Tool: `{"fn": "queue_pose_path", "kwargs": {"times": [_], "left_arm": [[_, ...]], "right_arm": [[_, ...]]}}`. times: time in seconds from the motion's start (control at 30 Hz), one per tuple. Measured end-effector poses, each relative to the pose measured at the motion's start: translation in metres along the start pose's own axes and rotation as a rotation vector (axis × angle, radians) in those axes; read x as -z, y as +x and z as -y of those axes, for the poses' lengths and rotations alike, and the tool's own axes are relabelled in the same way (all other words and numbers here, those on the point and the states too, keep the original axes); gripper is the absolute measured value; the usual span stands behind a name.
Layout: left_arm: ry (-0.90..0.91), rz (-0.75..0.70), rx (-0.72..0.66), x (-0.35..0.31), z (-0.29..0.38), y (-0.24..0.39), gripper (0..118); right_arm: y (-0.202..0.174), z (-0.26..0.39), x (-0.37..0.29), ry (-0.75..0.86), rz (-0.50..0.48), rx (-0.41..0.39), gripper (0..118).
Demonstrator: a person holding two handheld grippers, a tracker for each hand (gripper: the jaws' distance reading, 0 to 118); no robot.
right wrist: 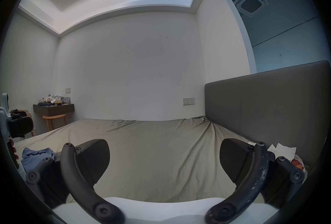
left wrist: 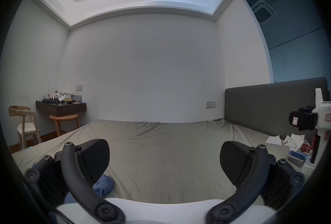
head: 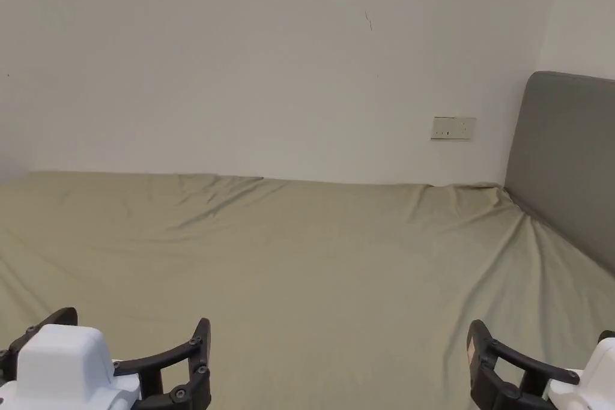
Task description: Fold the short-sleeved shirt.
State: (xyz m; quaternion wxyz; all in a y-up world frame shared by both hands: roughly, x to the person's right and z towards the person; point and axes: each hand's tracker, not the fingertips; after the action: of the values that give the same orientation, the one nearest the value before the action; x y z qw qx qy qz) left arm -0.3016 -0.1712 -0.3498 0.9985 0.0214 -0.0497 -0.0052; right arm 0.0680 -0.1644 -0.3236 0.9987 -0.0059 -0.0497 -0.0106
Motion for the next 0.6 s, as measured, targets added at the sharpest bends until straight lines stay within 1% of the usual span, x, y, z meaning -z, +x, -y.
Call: {"fn": "queue_pose_path", "kwargs": {"times": [0.1, 0.2, 0.37, 0.6], "left_arm": [[-0.023, 0.047, -0.039, 0.0036, -0.0004, -0.0031, 118], [-0.024, 0.037, -0.049, 0.0042, -0.0006, -0.0027, 118], [-0.007, -0.017, 0.007, 0.0055, -0.0009, 0.0030, 118], [-0.018, -0.015, -0.011, 0.0056, -0.0010, -0.0021, 118]], "right_arm": [[0.0014, -0.0001, 0.0036, 0.000, -0.010, -0.001, 118], [-0.0006, -0.0007, 0.0049, 0.002, -0.017, -0.013, 118], [-0.0024, 0.0014, 0.0079, 0.001, -0.013, -0.035, 118], [-0.0025, 0.0011, 0.0091, 0.005, -0.016, -0.016, 118]]}}
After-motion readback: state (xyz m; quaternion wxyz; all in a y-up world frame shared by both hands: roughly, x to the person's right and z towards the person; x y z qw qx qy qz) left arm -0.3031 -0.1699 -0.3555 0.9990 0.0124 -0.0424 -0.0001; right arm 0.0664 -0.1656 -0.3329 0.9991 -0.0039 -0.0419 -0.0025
